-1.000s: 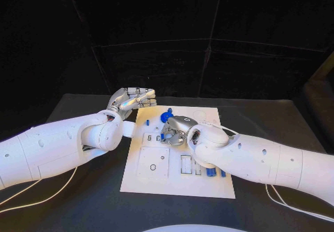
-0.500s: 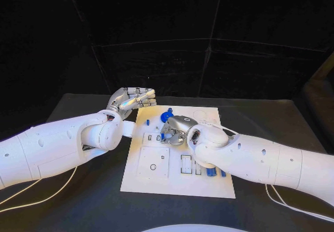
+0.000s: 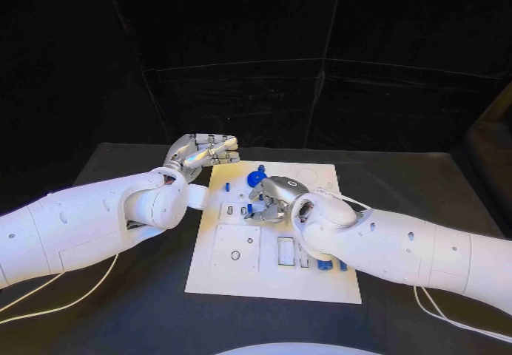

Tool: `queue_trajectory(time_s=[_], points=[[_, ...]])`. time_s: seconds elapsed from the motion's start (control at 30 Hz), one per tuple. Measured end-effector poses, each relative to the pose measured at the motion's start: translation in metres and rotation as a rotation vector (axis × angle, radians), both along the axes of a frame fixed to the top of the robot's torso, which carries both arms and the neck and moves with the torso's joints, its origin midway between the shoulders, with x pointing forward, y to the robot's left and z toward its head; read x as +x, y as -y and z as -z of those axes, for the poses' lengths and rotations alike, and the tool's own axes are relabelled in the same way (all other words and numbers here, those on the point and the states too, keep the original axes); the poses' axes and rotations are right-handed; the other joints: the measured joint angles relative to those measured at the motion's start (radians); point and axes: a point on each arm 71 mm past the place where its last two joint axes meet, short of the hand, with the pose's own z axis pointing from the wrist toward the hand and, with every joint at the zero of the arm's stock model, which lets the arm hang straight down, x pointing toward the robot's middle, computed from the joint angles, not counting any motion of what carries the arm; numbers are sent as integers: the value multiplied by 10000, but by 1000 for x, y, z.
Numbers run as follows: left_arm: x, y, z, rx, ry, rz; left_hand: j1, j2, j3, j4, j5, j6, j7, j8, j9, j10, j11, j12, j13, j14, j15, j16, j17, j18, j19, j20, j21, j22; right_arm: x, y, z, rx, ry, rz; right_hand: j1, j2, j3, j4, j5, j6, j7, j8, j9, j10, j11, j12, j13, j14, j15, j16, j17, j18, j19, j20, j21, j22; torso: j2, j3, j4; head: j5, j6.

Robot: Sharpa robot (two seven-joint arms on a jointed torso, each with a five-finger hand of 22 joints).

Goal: Assemble the parts on the task board

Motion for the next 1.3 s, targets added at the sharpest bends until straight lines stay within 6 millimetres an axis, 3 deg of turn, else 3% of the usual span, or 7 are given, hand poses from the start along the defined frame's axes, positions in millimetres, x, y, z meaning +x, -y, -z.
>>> queue_trajectory(time_s=[0.5, 0.7, 0.8, 0.93, 1.0, 1.13, 1.3], points=[[7, -15, 8, 1376, -417, 315, -922, -124, 35, 472, 0, 1027, -629, 167, 140, 2022, -853, 321, 395, 3804, -1261, 2533, 2135, -1, 3368, -1292, 1694, 808, 5, 59, -58, 1285, 936, -690, 998, 59, -739, 602, -63, -1045, -211, 90, -12, -56, -133, 82, -103, 0, -1, 41, -1, 0, 0, 0, 46, 33, -75, 20, -32, 124, 50], [9, -14, 6, 2769, -897, 1061, -1946, 0, -324, 1158, -34, 1413, -1035, 596, 571, 3024, -1347, 1666, 1632, 3898, -1693, 10264, 9576, -1, 4542, -1849, 3159, 1777, 12, 93, -88, 2181, 776, -494, 1256, 317, -780, 560, 273, -198, -131, 585, 130, -130, -93, -43, -288, 0, -1, -190, -2, 1, -76, -37, -70, -242, -162, 59, -67, 176, 32], [11, -8, 2, 3932, -1247, 1800, -2178, 71, -547, 1371, -23, 1418, -1246, 884, 897, 3275, -1430, 3323, 3158, 3872, -1841, 12613, 11376, -30, 4823, -2064, 5308, 3988, 18, 114, -99, 2665, 554, -92, 1281, 359, -808, 532, 315, -102, -146, 635, 132, -129, -93, -43, -289, 0, -1, -191, -2, 0, -93, -20, -70, -260, -222, 78, -96, 201, 12], [16, 4, 2, 5807, -1762, 2806, -2151, 98, -893, 1283, 41, 1382, -1437, 1755, 1788, 3402, -1646, 8795, 8681, 3902, -2008, 14276, 11537, -543, 4957, -2208, 8681, 7660, 27, 137, -107, 3147, 279, 529, 1242, 439, -812, 528, 348, -54, -128, 696, 131, -129, -93, -43, -291, 0, -1, -239, -2, 1, -92, -20, -71, -275, -307, 102, -137, 264, -24], [18, 10, 2, 6850, -2022, 3264, -2168, 260, -1020, 1301, 46, 1087, -1478, 2335, 2437, 3166, -1712, 10401, 10339, 3906, -2012, 14439, 11537, -648, 4929, -2246, 10038, 9171, 32, 148, -108, 3319, 143, 841, 1242, 439, -836, 505, 348, -19, -163, 697, 131, -129, -93, -43, -309, 0, -1, -244, -3, 0, -92, -20, -71, -297, -337, 114, -155, 288, -35], [20, 21, 5, 8616, -2525, 3893, -2260, 419, -1315, 1481, 30, 599, -1503, 3070, 3361, 2987, -1757, 11081, 11101, 3921, -2027, 14456, 11536, -865, 4941, -2177, 11622, 11074, 37, 161, -110, 3493, -35, 1227, 1242, 439, -861, 531, 348, -19, -163, 697, 130, -129, -93, -130, -372, 0, -1, -337, -3, -1, -127, -54, -141, -391, -385, 144, -201, 313, -51], [20, 36, 10, 10257, -3001, 4434, -2349, 508, -1516, 1627, 30, 369, -1489, 3270, 3680, 2789, -1767, 10855, 10888, 3922, -2028, 14456, 11536, -931, 4940, -2178, 11746, 11157, 41, 168, -110, 3552, -200, 1434, 1242, 439, -889, 504, 405, 15, -129, 741, 129, -128, -93, -130, -384, 0, -1, -336, -3, -1, -127, -54, -148, -392, -413, 158, -234, 347, -67]])
